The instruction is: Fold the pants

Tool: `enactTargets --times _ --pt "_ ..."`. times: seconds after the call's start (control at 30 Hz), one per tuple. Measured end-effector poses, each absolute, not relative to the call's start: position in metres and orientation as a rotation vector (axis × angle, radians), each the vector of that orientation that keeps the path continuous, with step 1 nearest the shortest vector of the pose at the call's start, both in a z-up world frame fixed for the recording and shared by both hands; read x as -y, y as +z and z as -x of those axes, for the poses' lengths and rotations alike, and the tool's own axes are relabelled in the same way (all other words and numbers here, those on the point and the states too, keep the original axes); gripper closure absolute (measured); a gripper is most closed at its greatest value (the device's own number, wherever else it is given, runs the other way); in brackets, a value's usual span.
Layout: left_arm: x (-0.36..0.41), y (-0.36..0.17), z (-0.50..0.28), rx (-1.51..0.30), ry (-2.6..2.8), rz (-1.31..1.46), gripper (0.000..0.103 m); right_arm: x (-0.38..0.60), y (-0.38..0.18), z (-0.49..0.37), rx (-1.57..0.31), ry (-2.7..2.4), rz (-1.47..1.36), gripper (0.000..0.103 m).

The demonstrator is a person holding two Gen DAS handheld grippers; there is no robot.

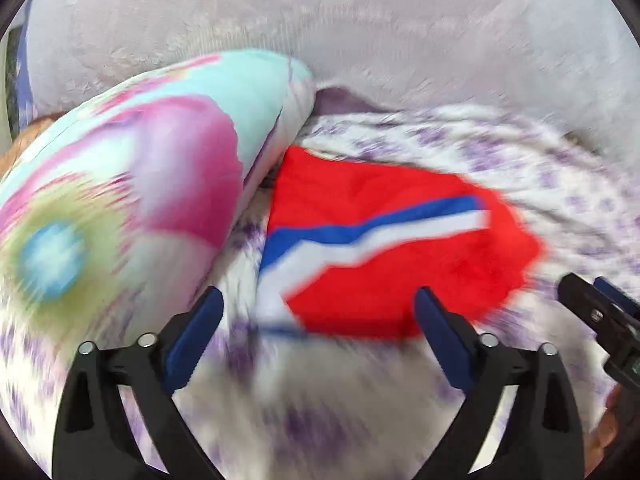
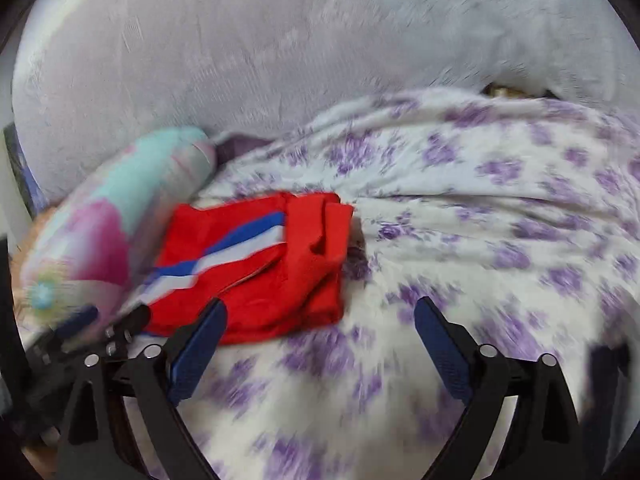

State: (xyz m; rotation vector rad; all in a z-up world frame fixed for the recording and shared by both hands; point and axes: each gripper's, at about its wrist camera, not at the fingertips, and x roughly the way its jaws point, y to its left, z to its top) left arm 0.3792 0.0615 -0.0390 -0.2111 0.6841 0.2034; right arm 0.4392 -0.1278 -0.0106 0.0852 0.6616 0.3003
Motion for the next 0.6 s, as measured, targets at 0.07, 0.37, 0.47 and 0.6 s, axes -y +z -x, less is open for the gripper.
enactTargets --times 0.07,0.37,0.47,0.6 --pt "-0.053 -0.026 -0.344 -0.681 0.175 0.243 0.006 0.138 -0.002 -0.403 -0.679 0.324 -0.113 0.004" --pt "-0.005 -0.017 -0.188 -0.666 0.153 0.196 0.005 0.189 0.003 -0.213 -0.518 0.285 -0.042 0.004" --pt "0.006 -0.023 -0.151 -0.627 0.173 0.167 0.005 0.199 -0.002 -0.179 -0.508 0.304 -0.079 0.004" --pt "0.005 -0.038 -0.137 -0.605 0.162 0.197 0.005 0.208 -0.015 -0.153 -0.466 0.288 -0.113 0.004"
